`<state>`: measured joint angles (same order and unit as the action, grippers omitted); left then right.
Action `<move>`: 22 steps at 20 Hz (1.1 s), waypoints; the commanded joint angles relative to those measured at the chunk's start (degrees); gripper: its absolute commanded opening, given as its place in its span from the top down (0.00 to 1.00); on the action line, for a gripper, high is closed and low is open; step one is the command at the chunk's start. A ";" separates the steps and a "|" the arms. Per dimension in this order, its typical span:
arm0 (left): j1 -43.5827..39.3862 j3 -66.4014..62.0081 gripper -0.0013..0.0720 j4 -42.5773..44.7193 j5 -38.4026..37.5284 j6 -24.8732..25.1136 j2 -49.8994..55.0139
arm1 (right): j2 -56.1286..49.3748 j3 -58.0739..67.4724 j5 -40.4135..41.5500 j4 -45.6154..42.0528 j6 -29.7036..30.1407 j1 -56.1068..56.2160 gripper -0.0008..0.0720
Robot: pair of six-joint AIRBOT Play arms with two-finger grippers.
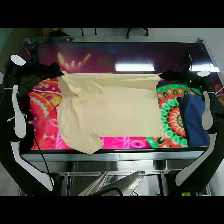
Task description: Fold the shirts.
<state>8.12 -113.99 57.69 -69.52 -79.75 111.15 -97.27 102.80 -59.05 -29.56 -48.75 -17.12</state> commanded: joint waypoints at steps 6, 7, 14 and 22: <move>-3.85 5.88 0.97 16.81 -1.84 -3.96 0.15 | -0.37 -5.03 -3.98 -8.00 -1.95 0.48 0.97; -3.85 6.51 0.97 16.79 -1.16 -3.96 0.15 | -0.48 -5.53 -4.02 -7.98 -1.79 0.81 0.97; -3.85 8.72 0.97 17.79 1.27 -3.91 0.15 | -0.48 -6.40 -4.35 -10.69 -2.86 4.92 0.96; -3.45 1.77 0.03 17.27 -11.61 -6.32 0.09 | 7.26 -6.34 -11.96 -22.12 -10.58 4.50 0.43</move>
<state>4.32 -108.25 75.18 -73.80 -84.47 111.28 -93.93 96.47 -66.74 -44.40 -54.24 -11.86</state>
